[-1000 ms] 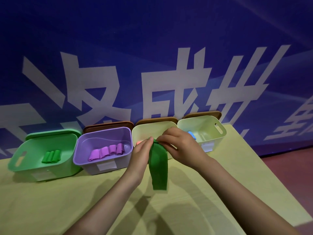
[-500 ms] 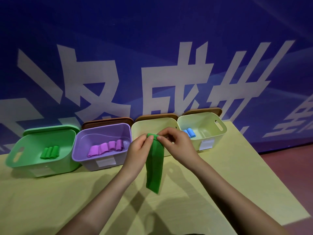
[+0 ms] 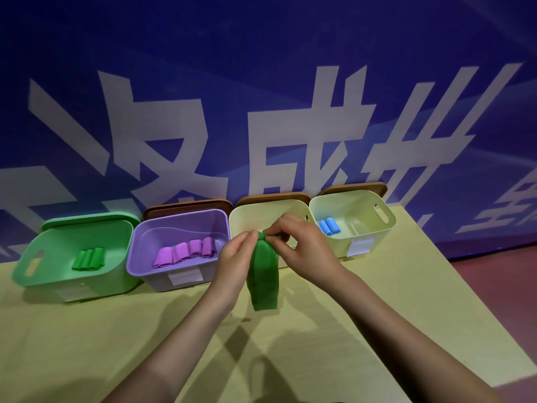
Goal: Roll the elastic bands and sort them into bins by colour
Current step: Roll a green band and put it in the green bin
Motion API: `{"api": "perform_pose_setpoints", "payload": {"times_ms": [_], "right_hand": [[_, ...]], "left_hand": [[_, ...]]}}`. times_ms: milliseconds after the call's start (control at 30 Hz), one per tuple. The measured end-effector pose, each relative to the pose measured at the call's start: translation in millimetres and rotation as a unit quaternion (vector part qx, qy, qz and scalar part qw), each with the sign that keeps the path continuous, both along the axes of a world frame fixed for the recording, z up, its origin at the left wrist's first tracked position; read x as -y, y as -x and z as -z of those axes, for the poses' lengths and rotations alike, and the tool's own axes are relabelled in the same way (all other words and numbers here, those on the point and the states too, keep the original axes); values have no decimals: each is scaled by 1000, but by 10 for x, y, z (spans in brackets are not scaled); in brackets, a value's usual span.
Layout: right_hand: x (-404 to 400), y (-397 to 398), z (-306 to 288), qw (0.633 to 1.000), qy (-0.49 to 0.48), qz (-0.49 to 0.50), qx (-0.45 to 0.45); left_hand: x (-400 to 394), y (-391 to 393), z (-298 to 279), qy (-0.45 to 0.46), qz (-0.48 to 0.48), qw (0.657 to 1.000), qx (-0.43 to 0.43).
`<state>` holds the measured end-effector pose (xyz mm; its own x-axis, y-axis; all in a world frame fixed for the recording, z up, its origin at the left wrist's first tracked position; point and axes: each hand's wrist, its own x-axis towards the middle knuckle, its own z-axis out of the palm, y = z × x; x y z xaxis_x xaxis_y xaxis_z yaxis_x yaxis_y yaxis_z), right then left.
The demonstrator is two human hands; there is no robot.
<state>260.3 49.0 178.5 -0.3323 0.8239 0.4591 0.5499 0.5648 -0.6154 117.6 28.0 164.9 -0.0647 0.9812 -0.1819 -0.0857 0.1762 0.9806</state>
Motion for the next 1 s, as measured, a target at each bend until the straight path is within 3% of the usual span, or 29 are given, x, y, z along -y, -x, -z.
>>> {"api": "perform_pose_setpoints", "payload": {"times_ms": [267, 367, 467, 700, 900, 1000], "right_hand": [[-16, 77, 84, 979, 153, 38, -126], [-56, 115, 117, 967, 211, 51, -133], [-68, 152, 144, 973, 186, 70, -119], [-20, 167, 171, 986, 117, 84, -82], [32, 44, 182, 998, 4, 55, -9], [68, -29, 139, 998, 25, 41, -40]], "left_hand": [[-70, 81, 54, -43, 27, 997, -65], [-72, 93, 83, -76, 32, 991, -108], [-66, 87, 105, -69, 39, 989, -121], [-54, 70, 107, 46, 32, 998, -37], [5, -45, 40, 36, 22, 998, -38], [43, -105, 27, 14, 23, 998, -50]]}}
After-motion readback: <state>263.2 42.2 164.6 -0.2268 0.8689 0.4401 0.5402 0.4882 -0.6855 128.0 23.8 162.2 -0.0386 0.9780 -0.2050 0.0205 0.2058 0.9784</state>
